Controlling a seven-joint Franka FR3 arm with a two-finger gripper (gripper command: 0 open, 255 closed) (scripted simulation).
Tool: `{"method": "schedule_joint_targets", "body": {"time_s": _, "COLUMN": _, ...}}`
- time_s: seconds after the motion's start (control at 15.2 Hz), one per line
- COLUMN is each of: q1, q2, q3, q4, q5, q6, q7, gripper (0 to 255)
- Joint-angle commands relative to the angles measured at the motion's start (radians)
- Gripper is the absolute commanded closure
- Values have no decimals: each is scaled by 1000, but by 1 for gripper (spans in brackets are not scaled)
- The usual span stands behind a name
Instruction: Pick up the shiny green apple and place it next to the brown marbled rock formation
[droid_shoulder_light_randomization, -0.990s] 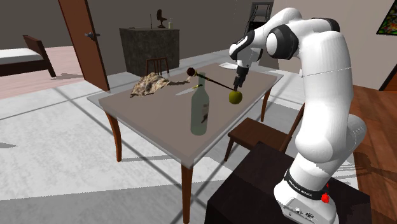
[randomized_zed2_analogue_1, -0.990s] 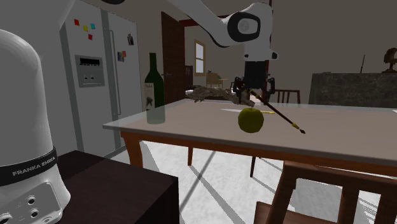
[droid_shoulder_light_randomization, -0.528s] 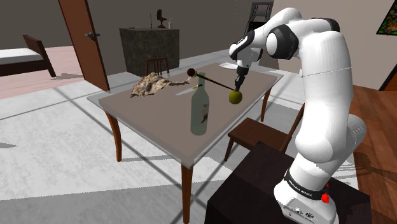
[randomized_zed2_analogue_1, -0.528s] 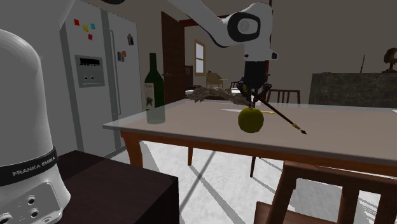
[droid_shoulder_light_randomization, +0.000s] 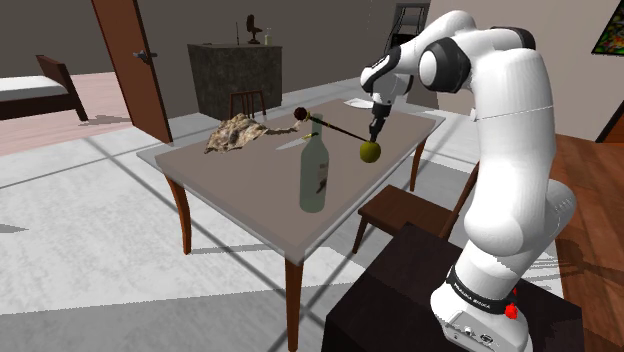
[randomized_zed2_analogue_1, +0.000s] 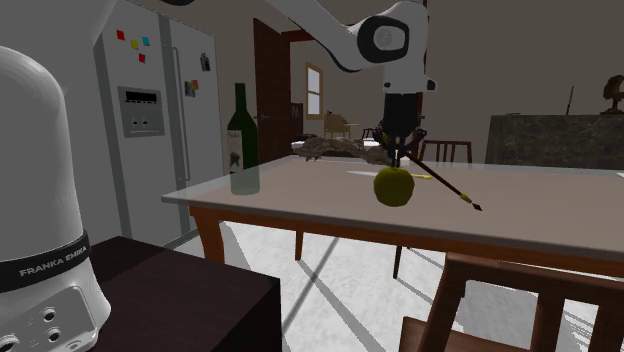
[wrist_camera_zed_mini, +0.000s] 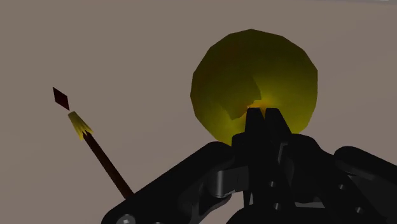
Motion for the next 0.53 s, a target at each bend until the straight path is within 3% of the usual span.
{"method": "schedule_joint_targets", "body": {"time_s": 0.0, "q1": 0, "q2": -8, "q3": -3, "q4": 14, "q5": -5, "q6": -21, "q7": 3, "gripper": 255}}
{"method": "schedule_joint_targets", "body": {"time_s": 0.46, "q1": 2, "q2": -38, "q3": -12, "q4": 65, "q5": -24, "q6": -99, "q7": 20, "gripper": 255}}
